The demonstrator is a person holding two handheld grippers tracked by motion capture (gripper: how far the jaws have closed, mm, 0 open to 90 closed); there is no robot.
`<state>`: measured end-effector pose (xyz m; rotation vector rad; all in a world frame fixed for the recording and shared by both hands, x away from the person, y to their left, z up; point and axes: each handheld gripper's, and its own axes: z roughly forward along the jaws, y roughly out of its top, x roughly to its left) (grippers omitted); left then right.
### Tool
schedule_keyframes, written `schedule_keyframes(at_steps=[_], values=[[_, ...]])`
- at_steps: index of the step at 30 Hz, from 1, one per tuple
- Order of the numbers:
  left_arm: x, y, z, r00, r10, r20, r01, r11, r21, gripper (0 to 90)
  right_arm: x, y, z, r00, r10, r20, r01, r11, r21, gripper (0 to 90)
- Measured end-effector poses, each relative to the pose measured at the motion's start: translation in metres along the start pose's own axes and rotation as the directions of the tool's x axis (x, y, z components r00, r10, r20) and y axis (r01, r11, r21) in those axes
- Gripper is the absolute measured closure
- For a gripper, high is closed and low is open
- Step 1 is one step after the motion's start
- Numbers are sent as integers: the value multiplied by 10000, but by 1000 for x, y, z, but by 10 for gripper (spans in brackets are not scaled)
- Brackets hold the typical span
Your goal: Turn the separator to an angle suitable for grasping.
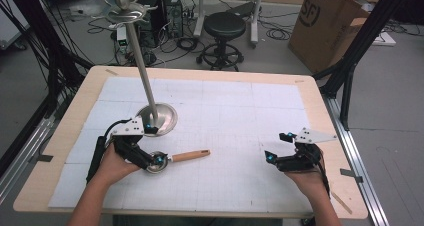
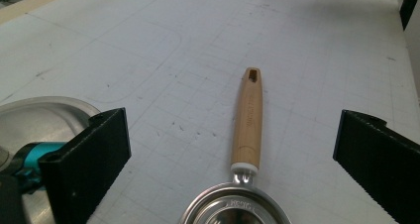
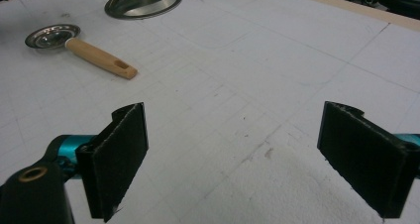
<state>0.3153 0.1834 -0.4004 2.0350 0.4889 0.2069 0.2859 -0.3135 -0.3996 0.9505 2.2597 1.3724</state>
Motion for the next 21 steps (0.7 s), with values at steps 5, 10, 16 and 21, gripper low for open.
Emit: schedule_keyframes(at_steps=[5,10,16,21], values=[[-1,2,3,10000,25,25,-26,9994,336,41,0,-1,1,10000,-30,-11,30,10000,63,112],[-5,4,9,9998,186,114,-193,9980,600,111,0,-1,2,10000,-47,-20,47,9999,106,113],[-9,6,18,9988,475,146,-489,9919,1170,158,0,-2,3,10000,-2,-39,2,9999,132,113],[-15,8,29,9967,728,347,-779,9805,1806,232,0,-2,4,10000,-32,-50,33,9999,148,113]])
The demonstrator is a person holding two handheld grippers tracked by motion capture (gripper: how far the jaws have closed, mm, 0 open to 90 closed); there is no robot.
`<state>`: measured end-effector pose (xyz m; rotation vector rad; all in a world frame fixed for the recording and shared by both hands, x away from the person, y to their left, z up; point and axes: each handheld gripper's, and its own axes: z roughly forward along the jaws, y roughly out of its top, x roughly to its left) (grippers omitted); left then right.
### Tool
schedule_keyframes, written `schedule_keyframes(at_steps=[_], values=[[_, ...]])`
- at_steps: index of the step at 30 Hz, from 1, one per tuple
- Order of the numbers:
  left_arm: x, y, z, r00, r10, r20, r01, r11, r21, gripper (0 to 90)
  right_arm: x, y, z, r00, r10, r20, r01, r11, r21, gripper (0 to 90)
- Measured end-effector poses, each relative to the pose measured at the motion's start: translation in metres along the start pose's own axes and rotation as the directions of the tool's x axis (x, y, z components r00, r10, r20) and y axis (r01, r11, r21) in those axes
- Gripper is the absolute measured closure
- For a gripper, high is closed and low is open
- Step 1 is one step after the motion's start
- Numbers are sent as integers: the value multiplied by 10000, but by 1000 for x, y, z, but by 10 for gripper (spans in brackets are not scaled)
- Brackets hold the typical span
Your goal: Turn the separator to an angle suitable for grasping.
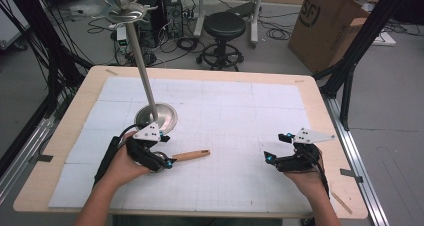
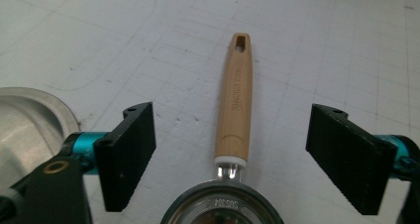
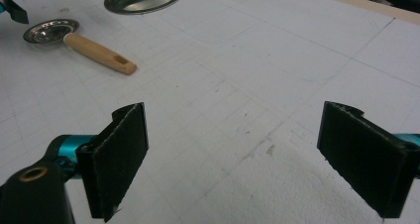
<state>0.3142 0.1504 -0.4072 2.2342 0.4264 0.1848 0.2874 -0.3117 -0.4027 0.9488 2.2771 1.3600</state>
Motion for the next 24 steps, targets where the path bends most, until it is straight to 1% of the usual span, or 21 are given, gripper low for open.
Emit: schedule_keyframes(at_steps=[1,2,3,4,6,8,11,13,16,17,19,20,21,22,24], values=[[0,1,2,9999,91,44,-92,9998,162,240,0,0,0,10000,-5,-6,5,10000,-13,113],[-1,1,6,9999,148,33,-150,9990,422,245,0,0,0,10000,-9,-9,9,10000,10,113],[-1,1,6,9999,148,33,-150,9990,422,253,0,0,0,10000,-9,-9,9,10000,10,113],[-2,2,10,9999,159,35,-161,9979,622,259,0,0,1,9999,-103,22,102,9999,28,113],[-2,3,12,9996,273,34,-275,9963,820,267,1,0,1,10000,-76,-4,76,10000,38,113],[-2,3,15,9997,238,101,-247,9948,992,293,1,0,1,10000,-55,-1,55,10000,63,113],[-2,5,17,9997,229,117,-241,9918,1254,315,2,0,2,9999,-101,10,101,9999,97,113],[-2,6,17,9995,300,98,-311,9892,1434,353,2,0,3,9999,-113,11,113,9999,117,113],[-1,8,19,9992,368,145,-387,9854,1657,381,3,-1,4,9999,-116,-26,116,9997,196,113],[-1,9,20,9992,357,164,-380,9837,1758,393,3,-1,4,9999,-142,-29,143,9997,192,113],[-1,10,23,9992,392,89,-402,9779,2051,402,3,-1,4,9999,-139,-11,140,9997,208,113],[-2,11,24,9990,437,23,-431,9738,2234,409,3,-1,4,9999,-170,-8,170,9996,229,113],[-2,11,25,9990,454,4,-442,9713,2335,424,3,-1,4,9999,-146,-9,146,9996,237,113],[-1,12,26,9987,502,22,-492,9671,2498,436,3,-2,4,9999,-135,-4,135,9997,227,113],[-1,12,27,9987,509,18,-497,9656,2552,446,3,-2,3,9999,-135,-15,136,9996,258,113]])
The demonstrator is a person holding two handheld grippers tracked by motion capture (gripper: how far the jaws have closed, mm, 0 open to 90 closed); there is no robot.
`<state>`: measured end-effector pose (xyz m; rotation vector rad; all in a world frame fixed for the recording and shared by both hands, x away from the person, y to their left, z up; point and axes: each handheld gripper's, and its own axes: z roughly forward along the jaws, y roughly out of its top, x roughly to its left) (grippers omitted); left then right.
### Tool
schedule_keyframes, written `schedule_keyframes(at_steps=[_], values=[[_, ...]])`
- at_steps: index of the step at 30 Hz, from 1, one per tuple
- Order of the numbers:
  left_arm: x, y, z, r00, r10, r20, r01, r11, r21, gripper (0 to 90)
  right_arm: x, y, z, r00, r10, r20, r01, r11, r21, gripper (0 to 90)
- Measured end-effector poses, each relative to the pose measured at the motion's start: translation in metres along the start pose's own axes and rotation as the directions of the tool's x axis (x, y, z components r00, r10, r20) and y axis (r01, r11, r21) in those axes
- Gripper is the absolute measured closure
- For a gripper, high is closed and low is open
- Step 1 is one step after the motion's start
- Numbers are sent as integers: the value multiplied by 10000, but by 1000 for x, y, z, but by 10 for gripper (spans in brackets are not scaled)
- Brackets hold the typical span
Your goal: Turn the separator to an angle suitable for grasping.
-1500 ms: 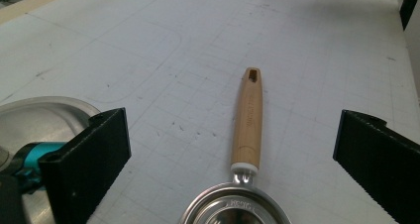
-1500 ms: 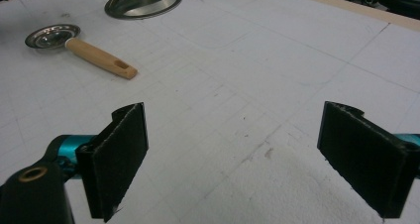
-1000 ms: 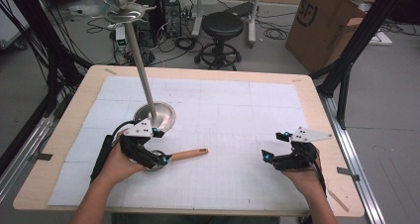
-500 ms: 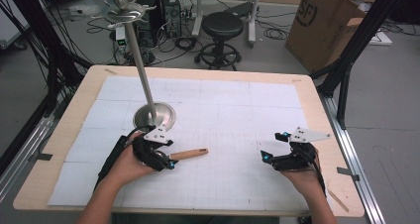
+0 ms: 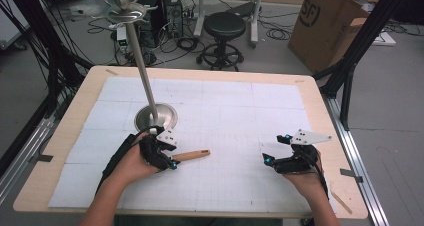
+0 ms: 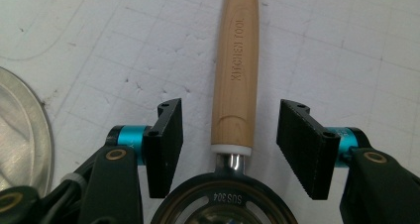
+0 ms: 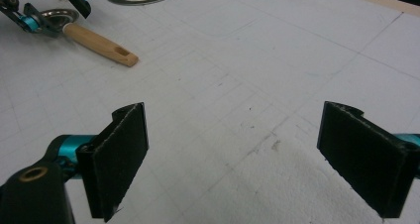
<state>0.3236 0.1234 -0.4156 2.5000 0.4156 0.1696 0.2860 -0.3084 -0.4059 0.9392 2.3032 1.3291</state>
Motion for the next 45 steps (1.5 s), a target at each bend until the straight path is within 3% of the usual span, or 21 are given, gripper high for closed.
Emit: schedule_keyframes(at_steps=[12,13,19,25,28,29,34,35,36,39,41,42,45], values=[[2,0,6,9998,-180,-16,181,9974,703,569,0,-1,0,10000,2,32,-2,10000,61,114],[2,3,7,9999,-108,-10,108,9948,1016,592,1,-1,0,10000,-7,31,7,10000,88,113],[1,11,11,9999,-108,2,106,9865,1633,610,1,-1,1,10000,-25,13,25,9999,131,114],[3,11,12,9996,-271,94,252,9862,1637,617,2,-1,3,10000,-25,6,24,9999,169,114],[6,13,12,9987,-422,277,364,9824,1833,617,3,-1,4,10000,-44,-10,44,9997,222,114],[7,17,13,9988,-378,313,303,9766,2129,618,4,-1,6,10000,-51,-32,52,9996,277,115],[3,24,16,9997,-202,156,155,9655,2598,623,5,-2,6,9999,-98,-99,101,9994,338,147],[3,24,16,9997,-202,156,155,9655,2598,633,5,-2,6,9999,-98,-99,101,9994,338,147],[2,24,15,9995,124,292,-193,9680,2502,663,5,-2,6,9999,-100,-89,103,9994,320,148],[2,23,15,9993,216,309,-284,9700,2414,688,5,-2,5,9999,-113,-50,114,9994,320,148],[3,20,14,9993,119,365,-195,9762,2162,689,4,-2,5,9999,-110,-57,112,9994,321,148],[6,16,12,9988,-83,488,-8,9830,1838,690,4,-2,5,9999,-97,-47,98,9994,341,148],[8,13,11,9978,-286,596,187,9870,1598,691,3,-3,5,9999,-115,-55,117,9993,356,148]])
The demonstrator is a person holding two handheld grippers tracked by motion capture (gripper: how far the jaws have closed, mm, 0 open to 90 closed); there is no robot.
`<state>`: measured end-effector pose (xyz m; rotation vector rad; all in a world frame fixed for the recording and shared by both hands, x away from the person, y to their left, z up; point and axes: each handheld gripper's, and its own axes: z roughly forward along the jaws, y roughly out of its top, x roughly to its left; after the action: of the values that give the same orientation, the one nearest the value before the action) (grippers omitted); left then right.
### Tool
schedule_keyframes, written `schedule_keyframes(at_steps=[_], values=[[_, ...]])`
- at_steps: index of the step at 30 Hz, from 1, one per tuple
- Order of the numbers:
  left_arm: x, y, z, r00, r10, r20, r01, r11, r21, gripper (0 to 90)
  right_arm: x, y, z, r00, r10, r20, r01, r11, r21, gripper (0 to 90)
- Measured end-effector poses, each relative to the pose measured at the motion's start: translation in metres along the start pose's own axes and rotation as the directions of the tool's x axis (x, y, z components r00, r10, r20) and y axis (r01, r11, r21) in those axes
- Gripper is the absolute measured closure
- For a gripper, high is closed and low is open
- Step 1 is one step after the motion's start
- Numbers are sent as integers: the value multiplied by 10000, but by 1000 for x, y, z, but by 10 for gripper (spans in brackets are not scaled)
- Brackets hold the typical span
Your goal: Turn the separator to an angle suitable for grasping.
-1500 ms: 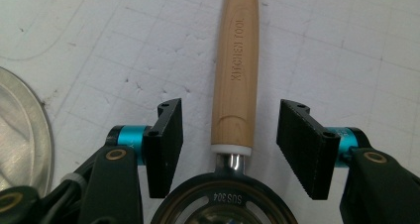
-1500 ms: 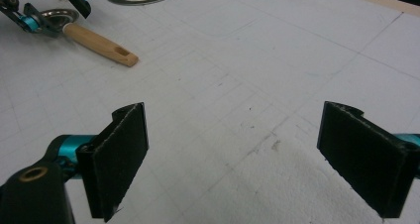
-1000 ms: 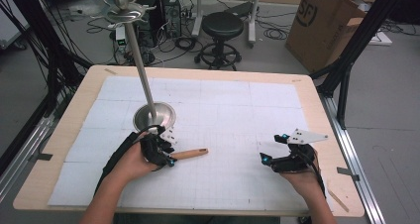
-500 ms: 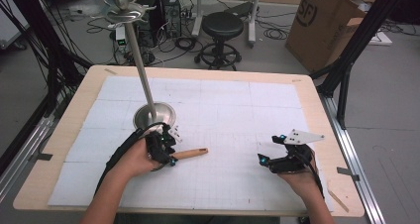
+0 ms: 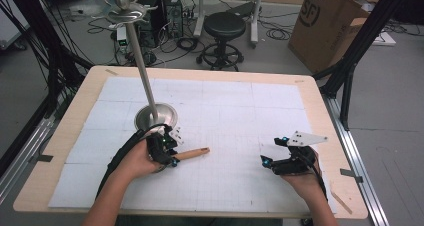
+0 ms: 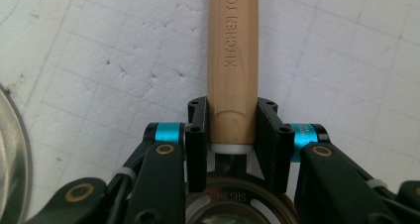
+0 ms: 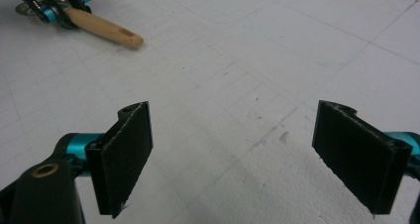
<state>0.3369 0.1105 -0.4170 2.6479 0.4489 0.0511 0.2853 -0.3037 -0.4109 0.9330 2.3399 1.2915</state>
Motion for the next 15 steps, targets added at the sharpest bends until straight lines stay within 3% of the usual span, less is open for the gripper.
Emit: schedule_keyframes(at_steps=[5,6,8,10,13,14,15], values=[[-3,1,-6,9996,55,292,-36,9979,-654,691,0,-1,1,10000,4,-13,-4,10000,59,149],[-5,1,-11,9990,146,426,-101,9946,-1038,691,-1,-1,1,10000,-4,-13,4,10000,58,149],[-7,1,-14,9988,213,444,-157,9924,-1216,691,0,-1,0,10000,16,-26,-16,10000,51,149],[-9,-1,-20,9987,250,450,-172,9861,-1654,690,0,-1,0,10000,26,-24,-26,10000,55,149],[-9,-6,-31,9987,194,462,-77,9702,-2422,690,0,-1,1,10000,-15,-5,15,10000,40,149],[-9,-10,-38,9992,93,394,26,9565,-2916,691,0,-1,1,10000,-4,-7,4,10000,37,149],[-9,-10,-38,9992,93,394,26,9565,-2916,690,0,-1,1,10000,-4,-7,4,10000,37,149]])
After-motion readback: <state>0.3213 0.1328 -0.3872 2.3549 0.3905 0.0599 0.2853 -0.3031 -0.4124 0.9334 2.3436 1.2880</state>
